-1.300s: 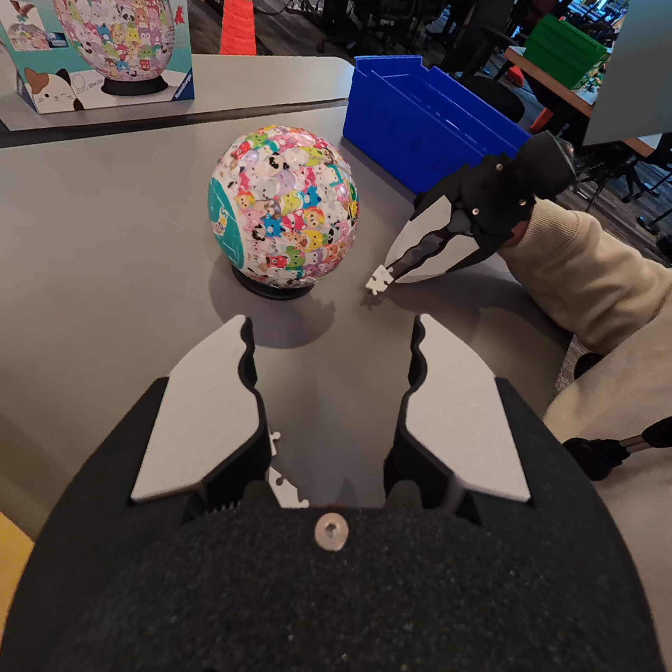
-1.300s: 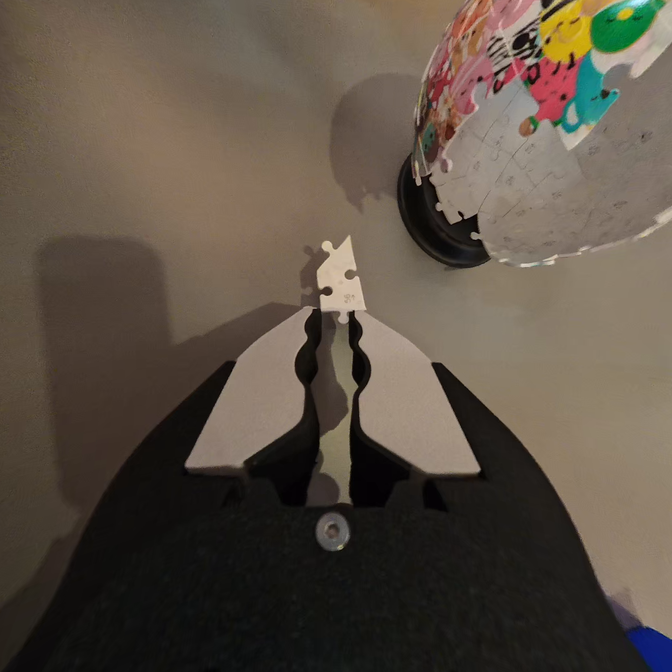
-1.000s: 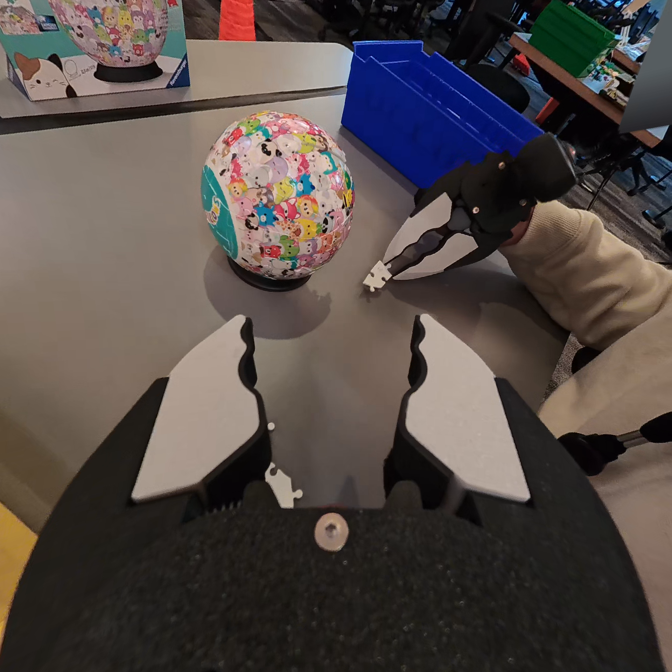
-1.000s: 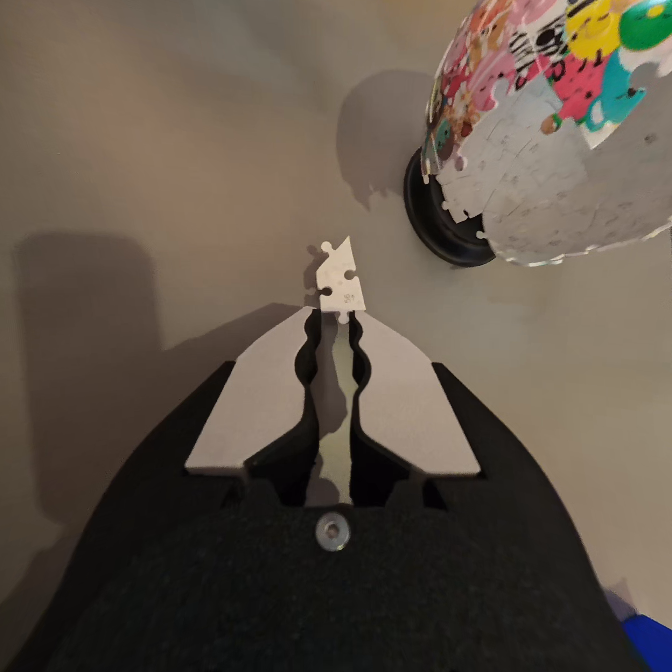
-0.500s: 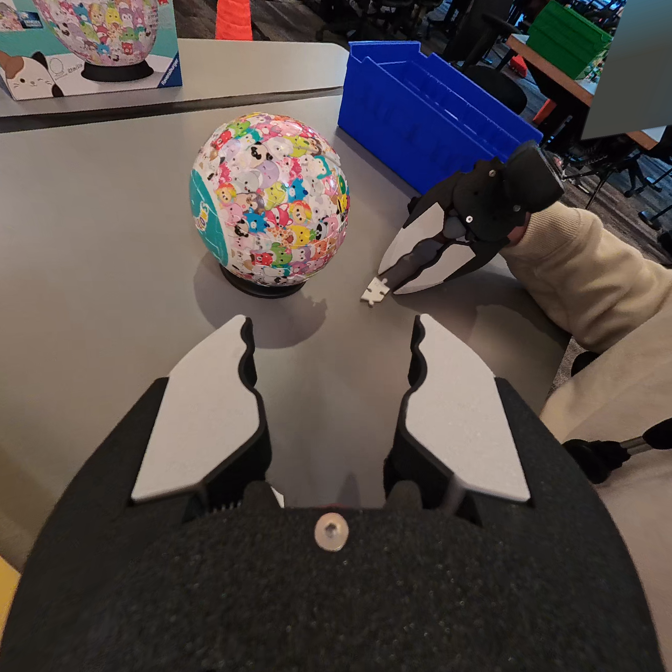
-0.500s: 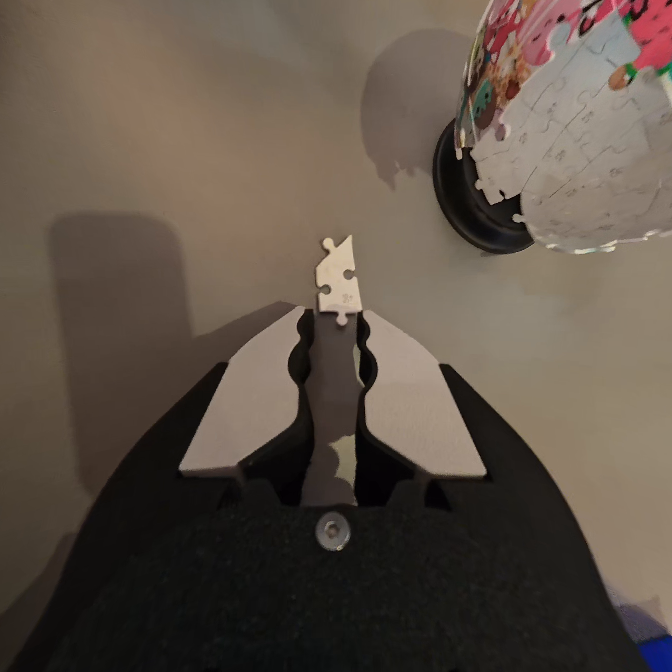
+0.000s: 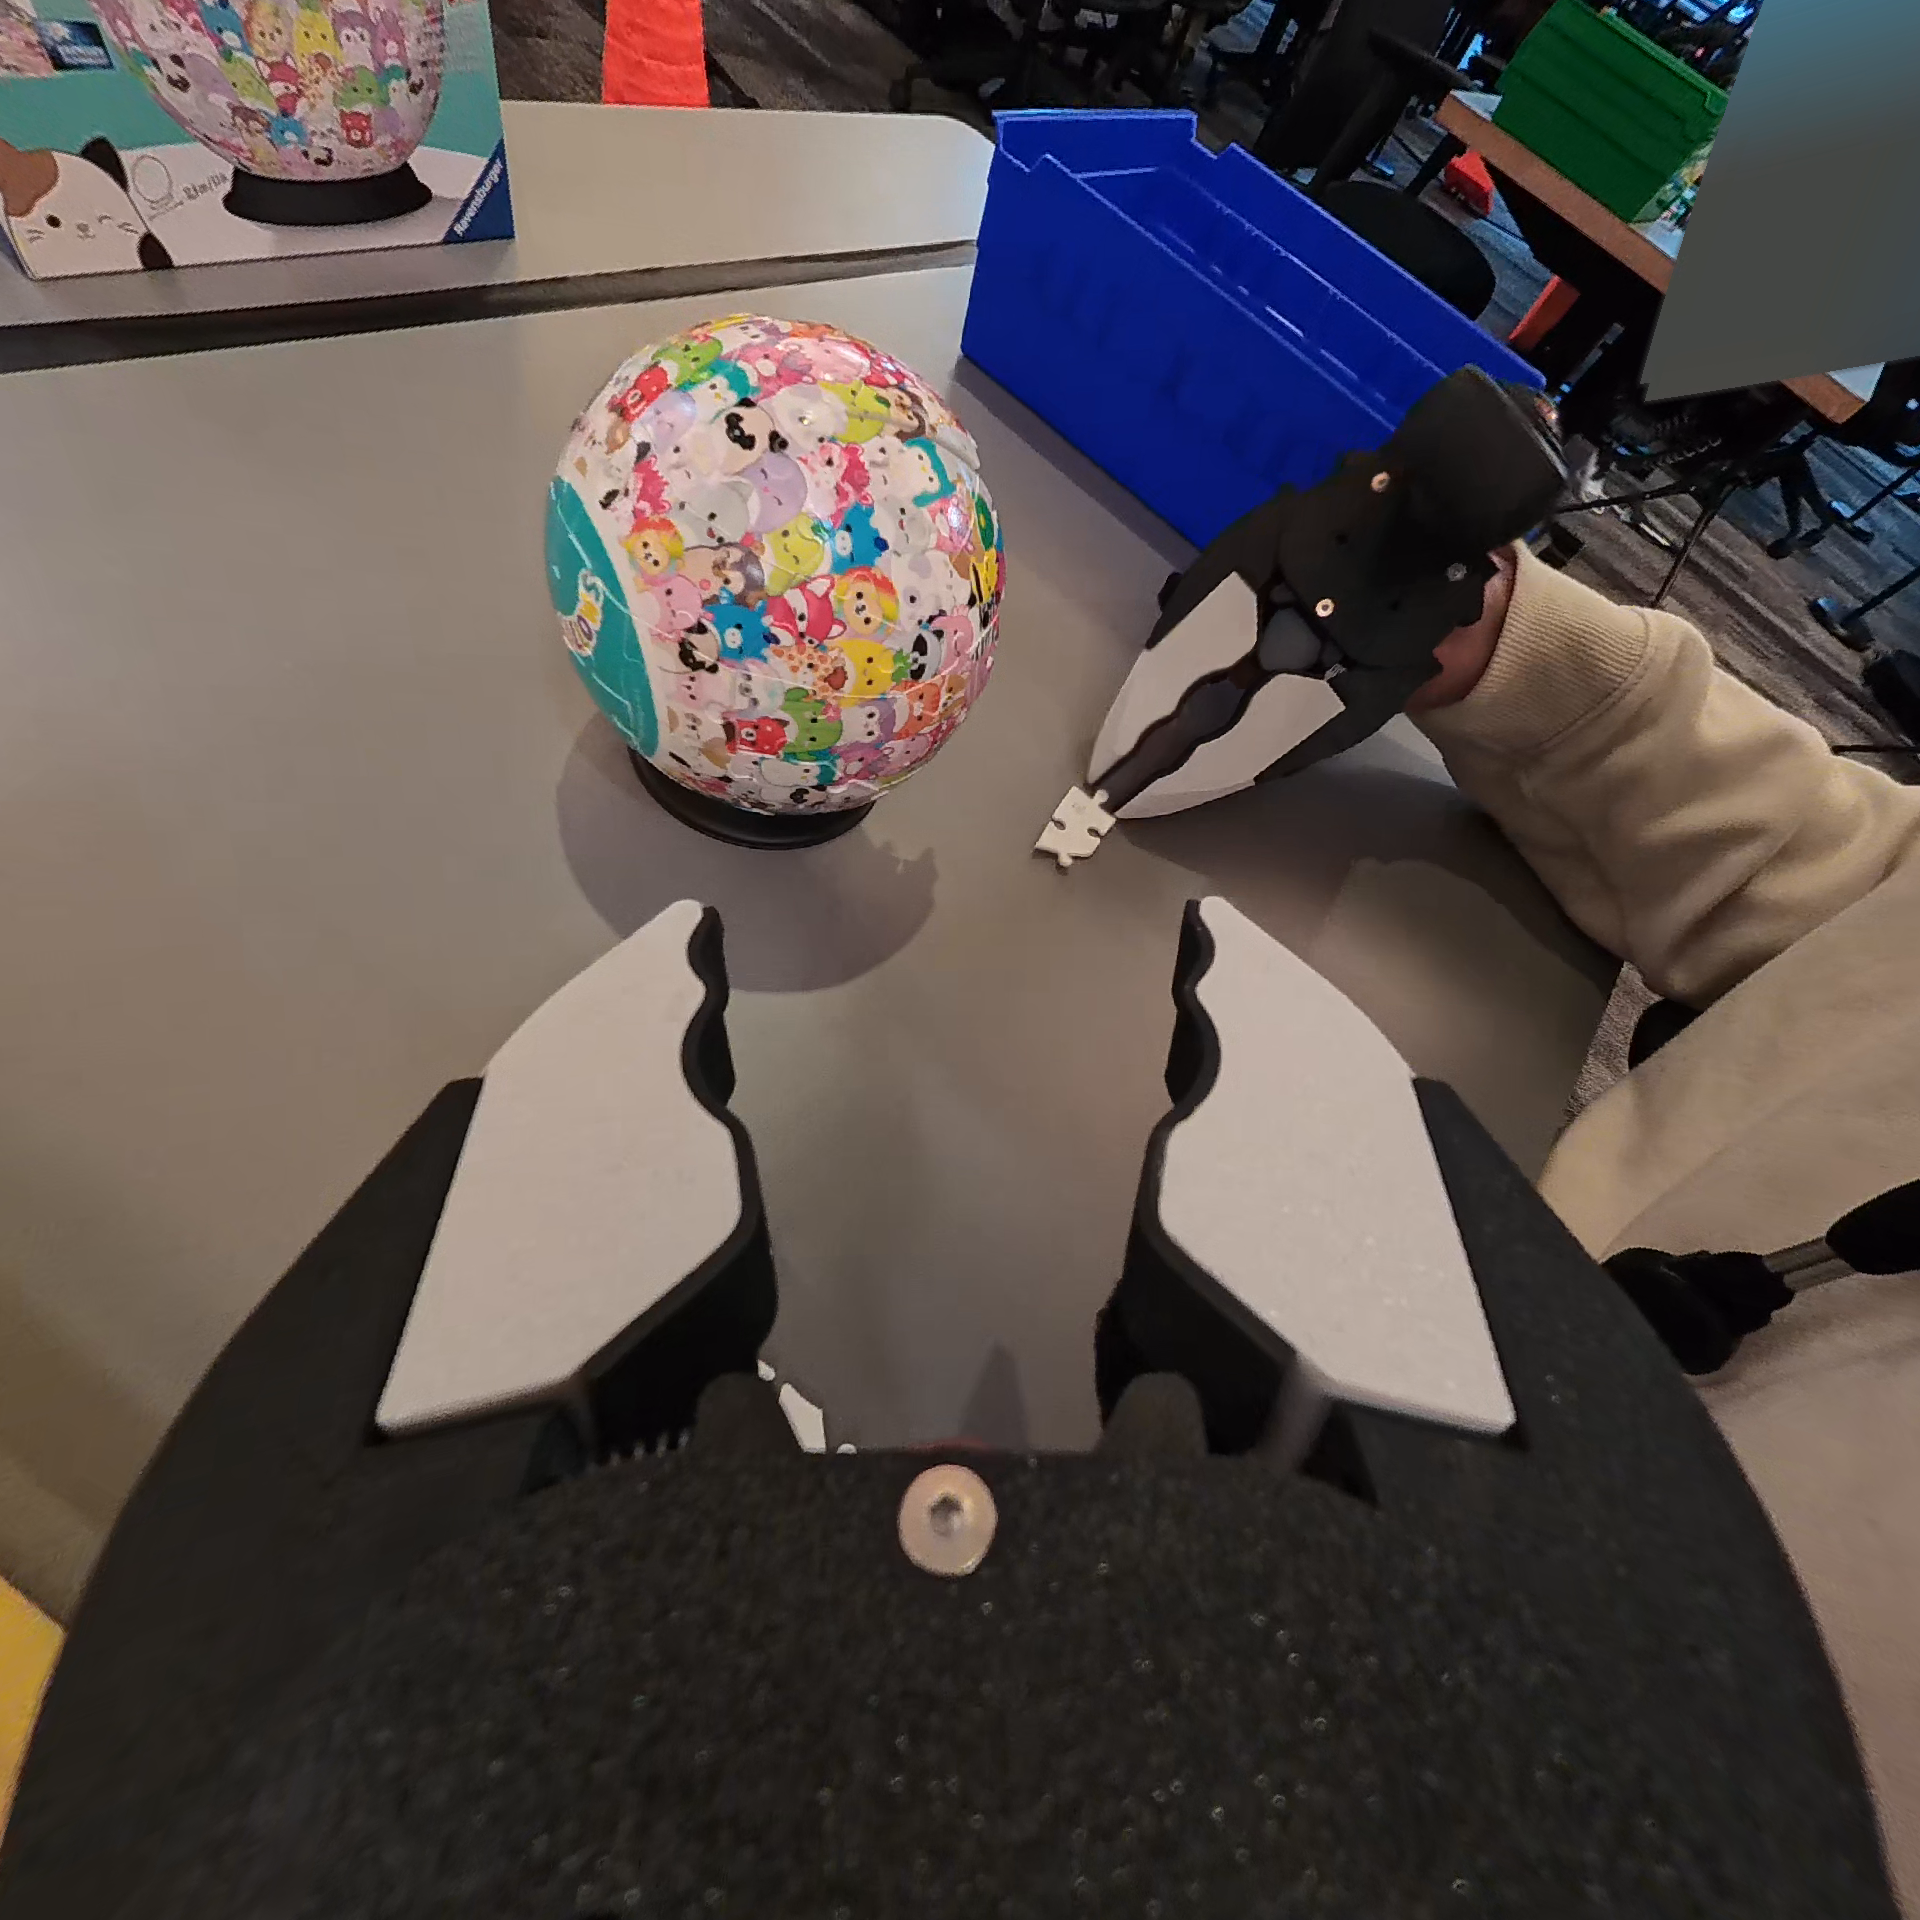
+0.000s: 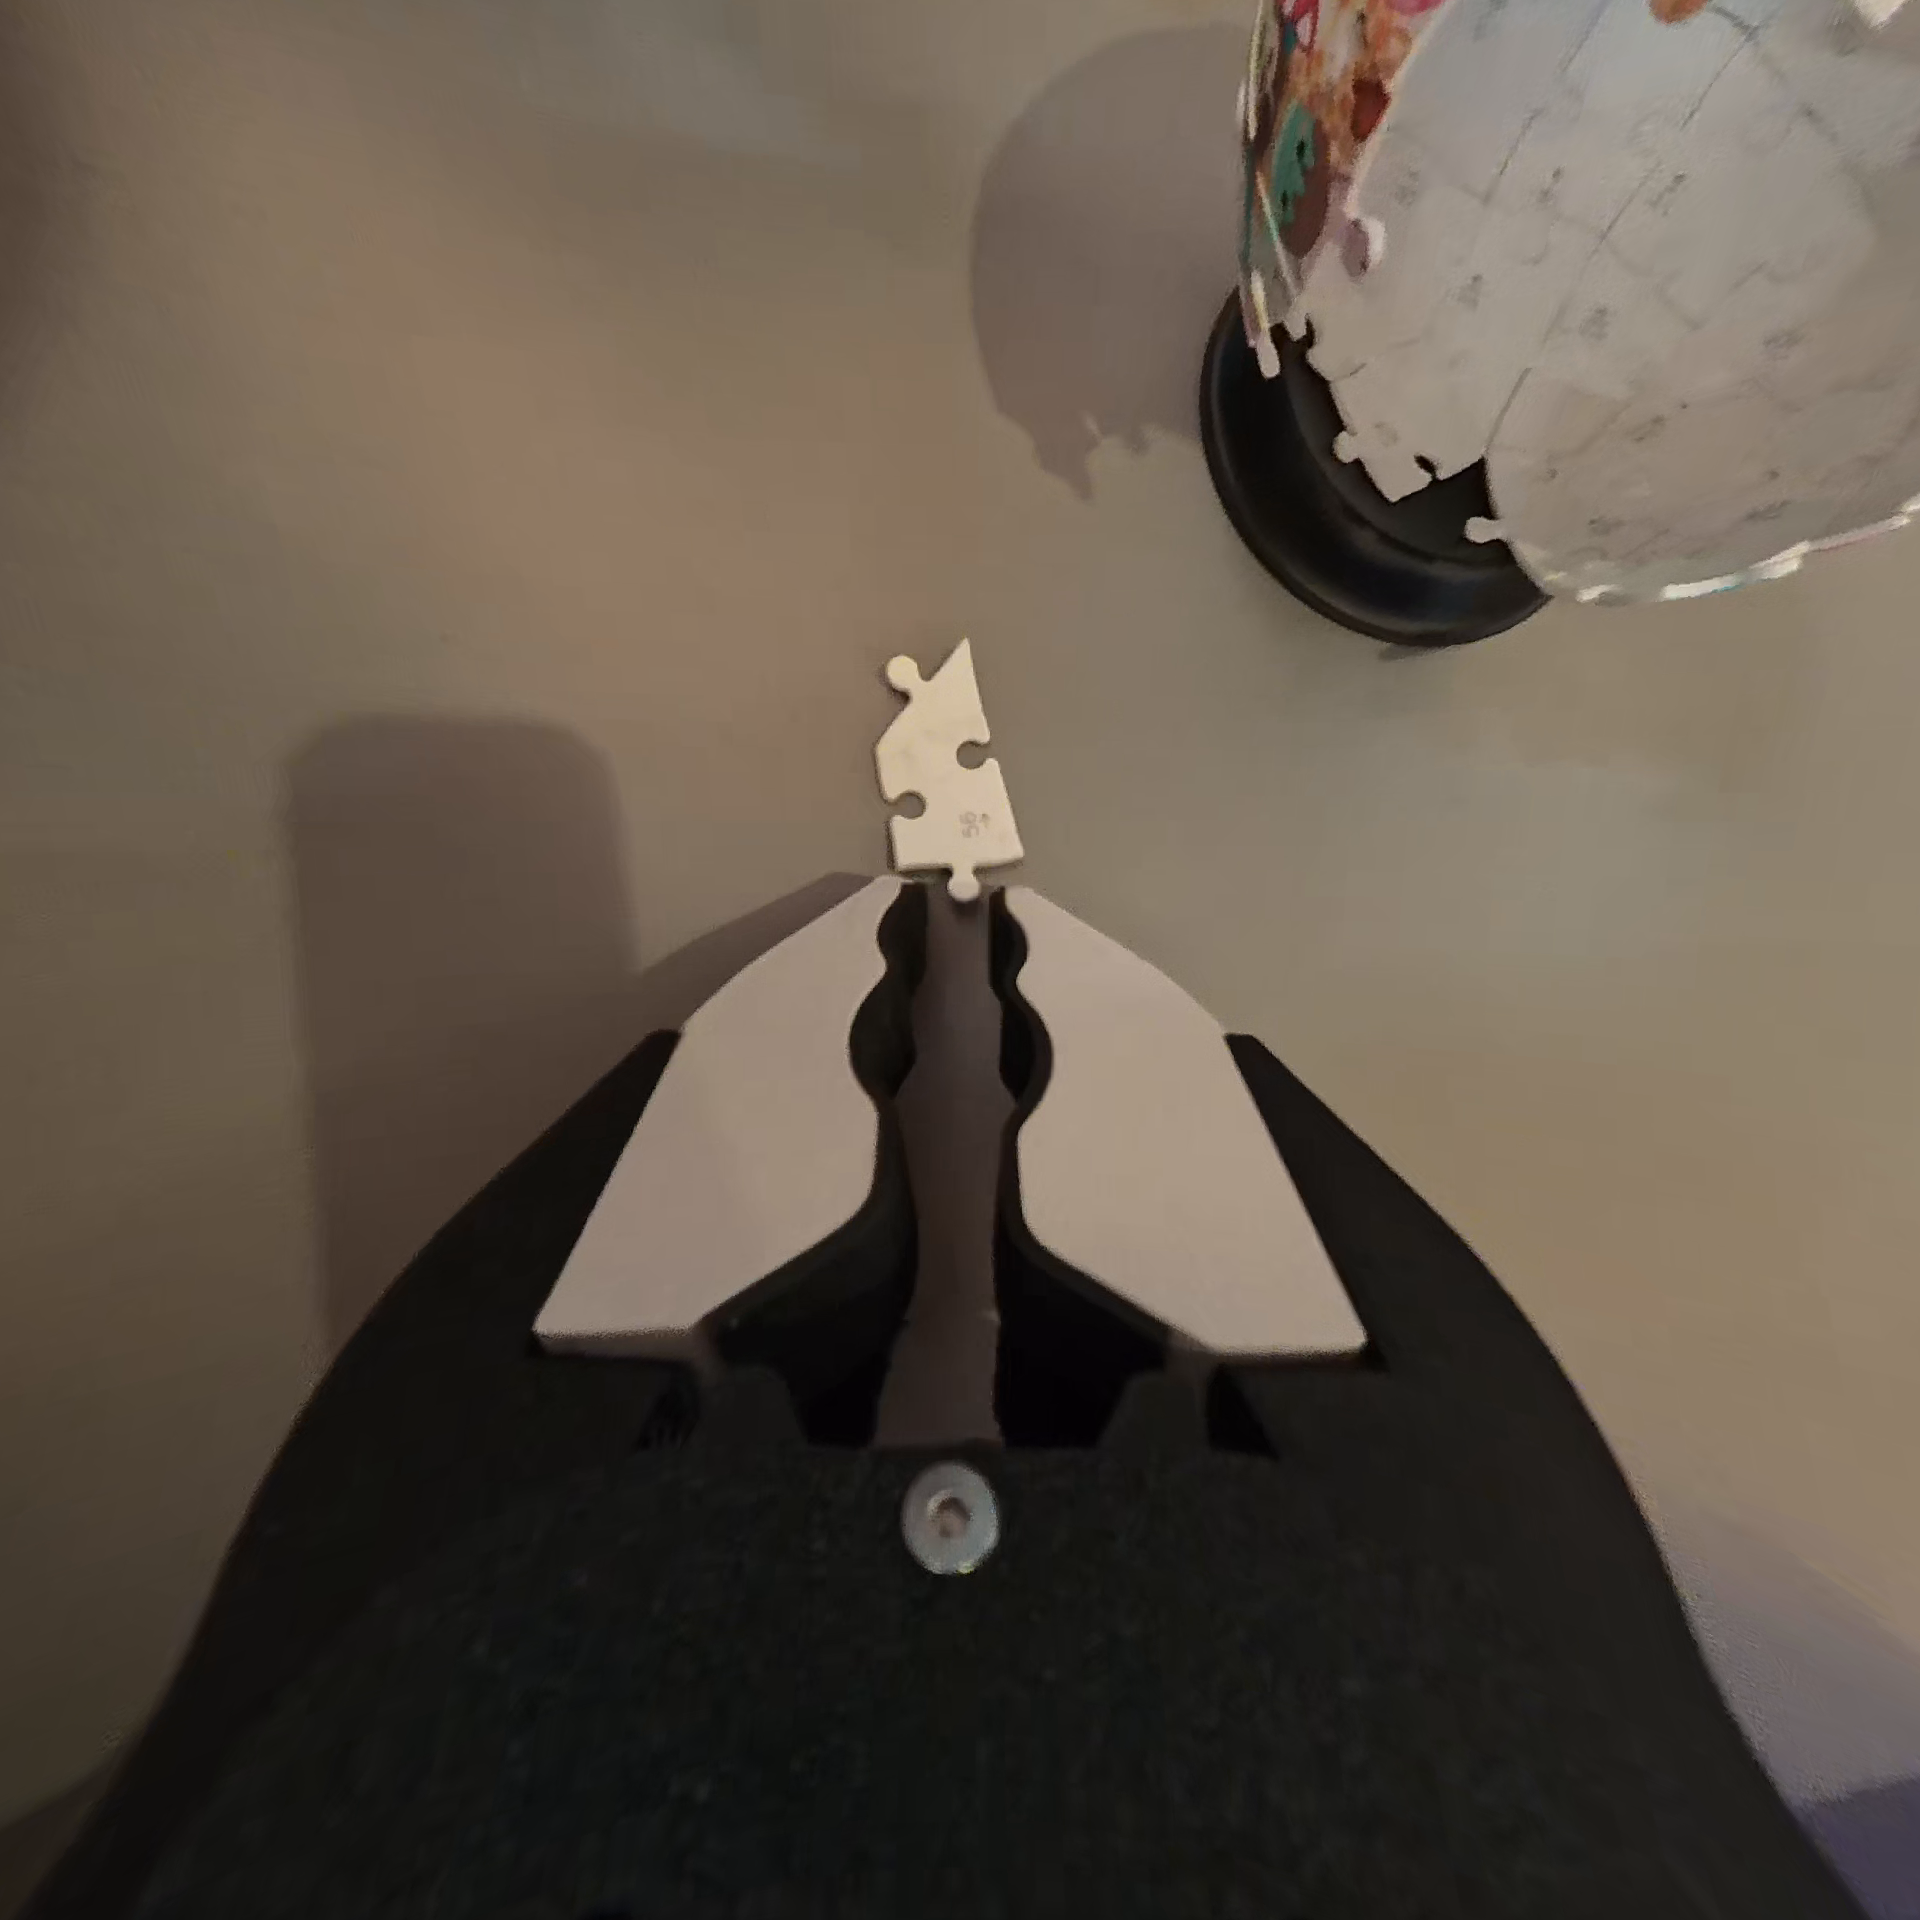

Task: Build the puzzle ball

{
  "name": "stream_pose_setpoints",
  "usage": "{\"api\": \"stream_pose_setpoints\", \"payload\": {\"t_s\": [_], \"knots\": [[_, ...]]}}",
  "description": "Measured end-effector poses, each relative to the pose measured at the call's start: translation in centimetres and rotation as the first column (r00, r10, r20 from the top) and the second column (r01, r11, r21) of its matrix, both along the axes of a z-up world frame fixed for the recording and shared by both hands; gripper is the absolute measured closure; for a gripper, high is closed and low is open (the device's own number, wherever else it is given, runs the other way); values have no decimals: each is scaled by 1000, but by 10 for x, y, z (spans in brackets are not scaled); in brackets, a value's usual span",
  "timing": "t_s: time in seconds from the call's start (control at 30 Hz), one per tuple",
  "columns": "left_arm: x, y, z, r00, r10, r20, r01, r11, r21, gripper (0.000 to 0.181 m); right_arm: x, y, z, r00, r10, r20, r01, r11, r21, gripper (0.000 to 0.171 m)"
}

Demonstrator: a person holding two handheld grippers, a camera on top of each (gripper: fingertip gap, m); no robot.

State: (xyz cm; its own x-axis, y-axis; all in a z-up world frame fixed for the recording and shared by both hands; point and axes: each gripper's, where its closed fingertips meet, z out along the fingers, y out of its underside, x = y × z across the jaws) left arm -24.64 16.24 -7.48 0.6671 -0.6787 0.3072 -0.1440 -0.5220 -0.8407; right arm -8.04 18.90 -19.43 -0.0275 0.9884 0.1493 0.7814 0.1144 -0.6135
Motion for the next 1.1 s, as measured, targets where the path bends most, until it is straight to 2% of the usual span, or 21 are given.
{"api": "stream_pose_setpoints", "payload": {"t_s": [0.17, 0.37, 0.5, 0.67, 0.77, 0.9, 1.1], "knots": [[-1, 0, 1, 1000, 9, -8, -9, 1000, 4, 99, -5, -3, -1, 1000, 1, -21, -2, 999, -44, 166], [-4, 3, 1, 1000, 26, -11, -26, 1000, 1, 100, -8, 19, 15, 976, -198, -89, 198, 980, -6, 167], [-4, 7, 2, 1000, 28, -9, -28, 1000, 1, 100, -12, 53, 29, 940, -329, -96, 340, 929, 145, 167], [-4, 13, 1, 999, 33, -13, -33, 999, -4, 100, -33, 71, 28, 940, -342, -9, 331, 901, 282, 166], [-7, 18, 1, 999, 39, -11, -39, 999, -12, 100, -42, 77, 31, 931, -365, -5, 353, 897, 265, 166], [-9, 26, 3, 999, 35, -14, -35, 999, -17, 100, -41, 84, 28, 918, -388, 85, 345, 885, 311, 166], [-8, 35, 1, 1000, 21, -14, -22, 1000, -22, 100, -47, 82, 19, 925, -341, 166, 283, 912, 299, 166]]}}
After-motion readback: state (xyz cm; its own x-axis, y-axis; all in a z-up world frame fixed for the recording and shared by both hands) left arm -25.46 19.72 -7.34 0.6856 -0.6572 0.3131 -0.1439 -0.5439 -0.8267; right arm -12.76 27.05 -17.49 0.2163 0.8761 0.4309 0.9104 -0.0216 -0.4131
